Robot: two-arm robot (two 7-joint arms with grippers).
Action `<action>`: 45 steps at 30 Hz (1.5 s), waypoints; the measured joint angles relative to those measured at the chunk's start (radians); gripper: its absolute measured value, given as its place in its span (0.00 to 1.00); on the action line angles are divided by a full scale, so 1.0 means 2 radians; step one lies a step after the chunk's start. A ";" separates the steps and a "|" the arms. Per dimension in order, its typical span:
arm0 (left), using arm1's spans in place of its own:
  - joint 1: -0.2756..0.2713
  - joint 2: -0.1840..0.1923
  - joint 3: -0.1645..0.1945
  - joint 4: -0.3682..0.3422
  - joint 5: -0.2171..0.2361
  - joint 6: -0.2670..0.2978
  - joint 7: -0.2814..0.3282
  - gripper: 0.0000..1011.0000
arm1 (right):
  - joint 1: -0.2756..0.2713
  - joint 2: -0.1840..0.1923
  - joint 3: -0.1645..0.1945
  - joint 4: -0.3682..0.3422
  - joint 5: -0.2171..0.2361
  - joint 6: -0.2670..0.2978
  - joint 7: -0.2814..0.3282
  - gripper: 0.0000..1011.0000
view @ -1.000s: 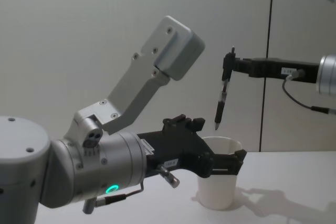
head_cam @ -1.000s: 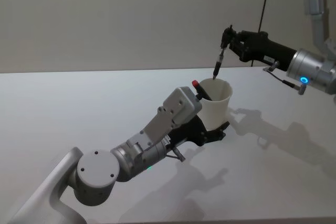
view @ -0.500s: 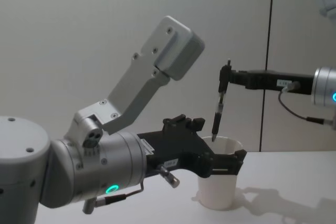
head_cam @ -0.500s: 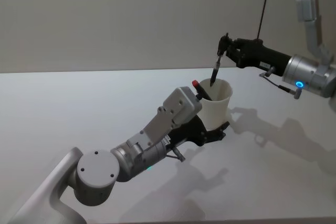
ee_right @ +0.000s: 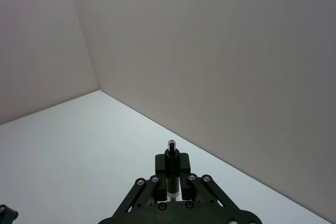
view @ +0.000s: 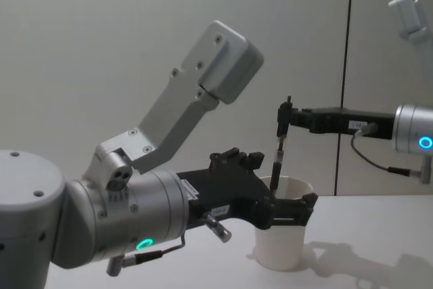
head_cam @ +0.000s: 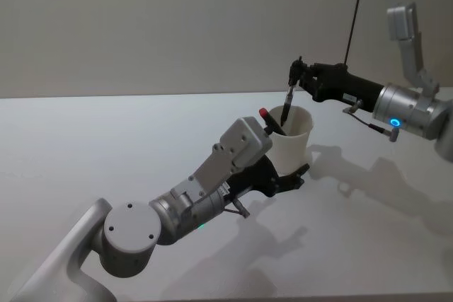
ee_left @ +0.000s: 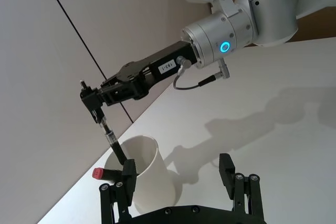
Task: Place the pen into the pen holder.
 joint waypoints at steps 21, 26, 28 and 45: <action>0.000 0.000 0.000 0.000 0.000 0.000 0.000 0.99 | 0.022 -0.014 -0.015 0.065 -0.010 -0.044 -0.016 0.14; 0.000 0.000 0.000 0.000 0.000 0.000 0.000 0.99 | 0.024 -0.015 -0.015 0.072 -0.011 -0.048 -0.016 0.32; 0.000 0.000 0.000 0.000 0.000 0.000 0.000 0.99 | 0.025 -0.016 -0.014 0.074 -0.011 -0.049 -0.016 0.37; 0.000 0.000 0.000 0.000 0.000 0.000 0.000 0.99 | 0.030 -0.015 -0.002 0.079 -0.006 -0.049 -0.006 0.92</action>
